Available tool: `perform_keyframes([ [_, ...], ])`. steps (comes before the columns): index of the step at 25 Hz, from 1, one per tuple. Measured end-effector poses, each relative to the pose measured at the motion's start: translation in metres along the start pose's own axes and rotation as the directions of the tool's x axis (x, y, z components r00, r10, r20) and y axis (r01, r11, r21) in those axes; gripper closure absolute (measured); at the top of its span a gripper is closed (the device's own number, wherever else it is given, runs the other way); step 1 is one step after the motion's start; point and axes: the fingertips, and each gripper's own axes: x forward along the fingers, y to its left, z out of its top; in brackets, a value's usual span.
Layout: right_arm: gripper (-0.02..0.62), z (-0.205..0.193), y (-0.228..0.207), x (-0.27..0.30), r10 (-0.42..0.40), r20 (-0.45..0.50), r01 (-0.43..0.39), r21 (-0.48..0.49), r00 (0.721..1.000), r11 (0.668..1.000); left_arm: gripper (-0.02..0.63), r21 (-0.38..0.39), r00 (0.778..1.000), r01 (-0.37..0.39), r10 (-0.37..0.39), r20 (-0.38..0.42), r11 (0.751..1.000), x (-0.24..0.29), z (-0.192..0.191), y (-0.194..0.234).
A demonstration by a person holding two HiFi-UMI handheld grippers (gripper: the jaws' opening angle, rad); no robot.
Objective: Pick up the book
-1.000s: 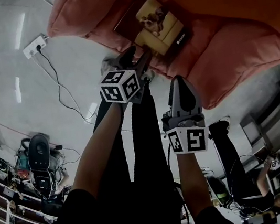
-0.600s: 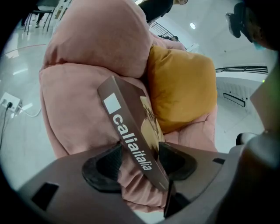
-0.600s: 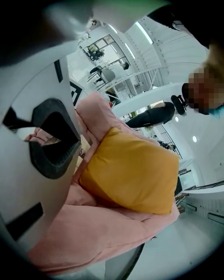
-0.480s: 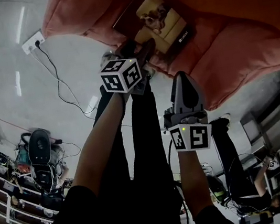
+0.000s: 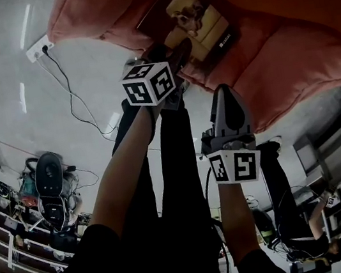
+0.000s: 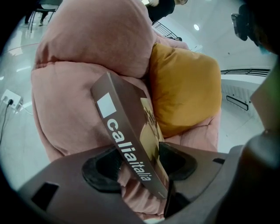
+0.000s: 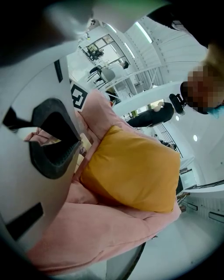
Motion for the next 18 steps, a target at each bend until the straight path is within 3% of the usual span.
perform_keyframes([
  [7, 0.594, -0.006, -0.003, -0.005, -0.005, -0.009, 0.005, 0.003, 1.000, 1.000, 0.363, -0.056, 1.000, 0.012, -0.011, 0.027, 0.998, -0.002, 0.003, 0.000],
  [18, 0.594, -0.012, 0.001, -0.011, -0.013, -0.007, 0.013, 0.009, 1.000, 1.000, 0.400, -0.061, 0.998, 0.017, -0.014, 0.058, 0.998, -0.009, 0.007, -0.007],
])
